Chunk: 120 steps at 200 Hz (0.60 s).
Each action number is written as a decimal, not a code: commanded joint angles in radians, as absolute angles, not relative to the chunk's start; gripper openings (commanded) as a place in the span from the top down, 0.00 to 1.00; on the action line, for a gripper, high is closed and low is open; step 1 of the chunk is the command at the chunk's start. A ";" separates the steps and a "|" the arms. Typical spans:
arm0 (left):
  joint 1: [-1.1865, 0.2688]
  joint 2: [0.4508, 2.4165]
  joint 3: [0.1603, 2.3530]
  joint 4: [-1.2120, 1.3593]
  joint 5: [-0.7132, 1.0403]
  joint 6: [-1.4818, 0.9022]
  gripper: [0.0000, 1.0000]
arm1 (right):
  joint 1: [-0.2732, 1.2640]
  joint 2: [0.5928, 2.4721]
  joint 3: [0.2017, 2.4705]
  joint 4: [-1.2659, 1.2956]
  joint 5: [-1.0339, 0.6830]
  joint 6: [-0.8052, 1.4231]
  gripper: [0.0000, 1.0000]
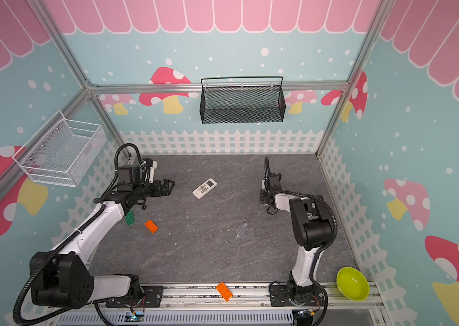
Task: Unload the batteries from the remote control
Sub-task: 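Reach the right gripper to the nearer white remote and grasp it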
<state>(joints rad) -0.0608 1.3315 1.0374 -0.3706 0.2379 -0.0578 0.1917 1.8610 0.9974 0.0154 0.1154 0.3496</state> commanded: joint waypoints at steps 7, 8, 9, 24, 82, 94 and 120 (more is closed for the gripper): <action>-0.084 1.330 1.171 -0.428 0.233 0.055 0.00 | 0.198 1.835 1.011 -0.020 0.114 0.312 0.57; -0.085 1.332 1.176 -0.430 0.234 0.060 0.00 | 0.198 1.833 1.012 -0.022 0.113 0.309 0.57; -0.086 1.333 1.181 -0.432 0.236 0.064 0.00 | 0.198 1.832 1.014 -0.023 0.112 0.306 0.57; -0.101 1.347 1.258 -0.458 0.279 0.148 0.00 | 0.198 1.792 1.031 -0.052 0.112 0.273 0.59; -0.172 1.360 1.510 -0.561 0.567 0.720 0.00 | 0.199 1.525 1.082 -0.024 -0.178 0.068 0.63; -0.191 1.356 1.537 -0.584 0.617 0.849 0.00 | 0.207 1.479 1.088 0.002 -0.294 0.021 0.67; -0.229 1.358 1.587 -0.613 0.698 1.049 0.00 | 0.243 1.412 1.096 0.057 -0.483 -0.048 0.68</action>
<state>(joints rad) -0.2031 1.3632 1.5345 -0.5289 0.5556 0.7303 0.2058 1.4643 1.0813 -0.0097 -0.2146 0.0765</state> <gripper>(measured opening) 0.997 0.564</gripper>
